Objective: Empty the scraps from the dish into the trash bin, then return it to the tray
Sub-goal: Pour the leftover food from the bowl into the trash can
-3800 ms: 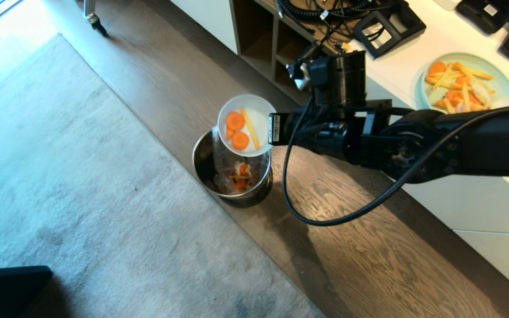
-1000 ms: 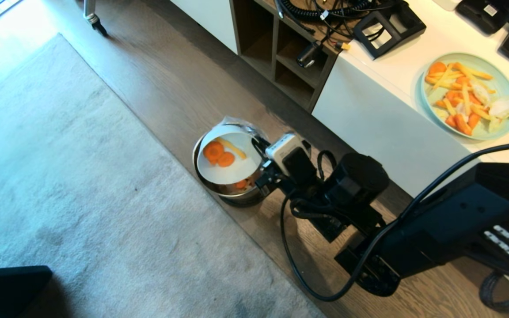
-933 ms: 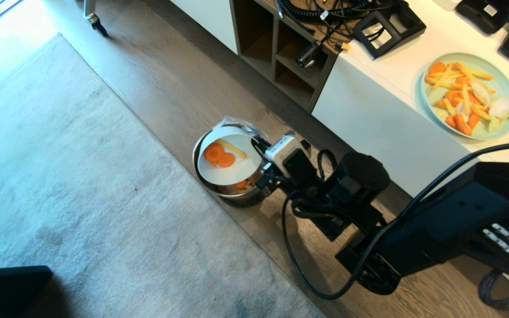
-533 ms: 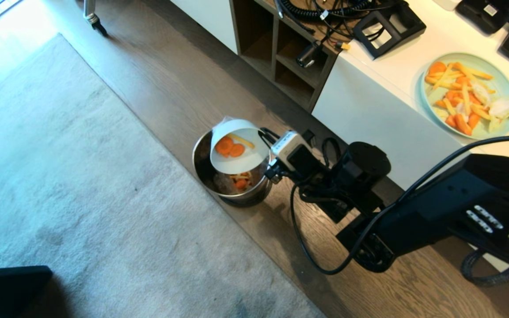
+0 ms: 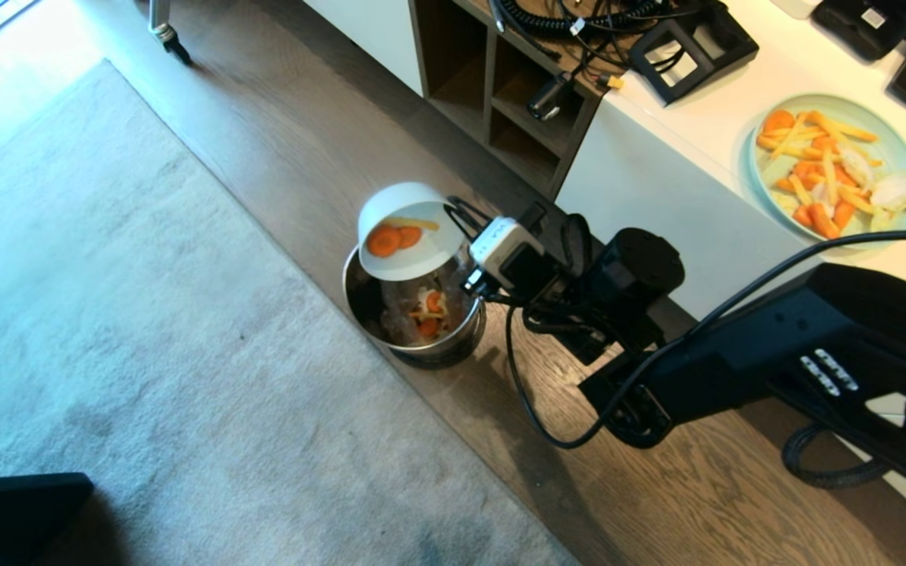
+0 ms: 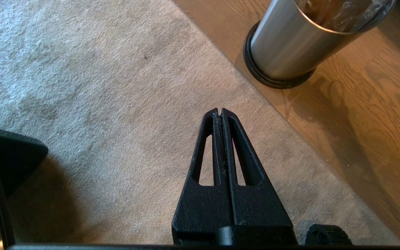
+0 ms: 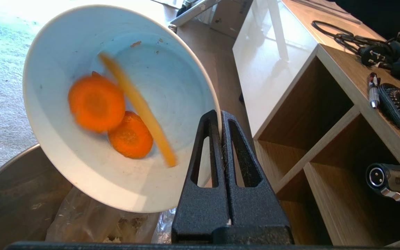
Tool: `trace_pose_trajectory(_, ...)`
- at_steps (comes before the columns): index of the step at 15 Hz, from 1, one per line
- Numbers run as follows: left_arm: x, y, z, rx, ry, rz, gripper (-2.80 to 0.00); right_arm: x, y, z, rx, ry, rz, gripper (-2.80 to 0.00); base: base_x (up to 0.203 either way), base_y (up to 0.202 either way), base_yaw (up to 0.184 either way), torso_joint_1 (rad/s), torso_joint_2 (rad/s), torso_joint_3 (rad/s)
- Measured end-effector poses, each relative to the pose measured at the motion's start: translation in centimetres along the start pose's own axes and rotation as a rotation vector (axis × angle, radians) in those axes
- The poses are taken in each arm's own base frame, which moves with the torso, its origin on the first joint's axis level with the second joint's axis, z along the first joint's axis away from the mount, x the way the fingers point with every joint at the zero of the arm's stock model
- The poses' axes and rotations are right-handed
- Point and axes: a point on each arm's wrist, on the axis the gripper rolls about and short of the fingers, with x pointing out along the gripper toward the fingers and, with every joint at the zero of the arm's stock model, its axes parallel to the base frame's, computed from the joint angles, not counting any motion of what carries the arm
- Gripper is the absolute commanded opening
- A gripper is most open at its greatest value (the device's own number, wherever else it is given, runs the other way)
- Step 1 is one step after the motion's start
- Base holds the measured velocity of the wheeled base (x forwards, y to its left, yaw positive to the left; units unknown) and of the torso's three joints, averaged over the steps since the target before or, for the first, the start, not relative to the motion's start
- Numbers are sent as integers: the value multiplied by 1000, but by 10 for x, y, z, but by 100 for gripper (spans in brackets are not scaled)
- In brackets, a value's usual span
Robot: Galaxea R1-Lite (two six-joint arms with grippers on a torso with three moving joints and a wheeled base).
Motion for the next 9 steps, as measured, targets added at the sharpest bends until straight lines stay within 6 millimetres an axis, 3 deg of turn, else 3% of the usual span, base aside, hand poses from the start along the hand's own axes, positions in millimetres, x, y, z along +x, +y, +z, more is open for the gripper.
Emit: trace_pose_trajectory(9,0,0,0,0,0,0,-280,0,-5,9,-108,-164,122,-280,0,0,0,0,0,0)
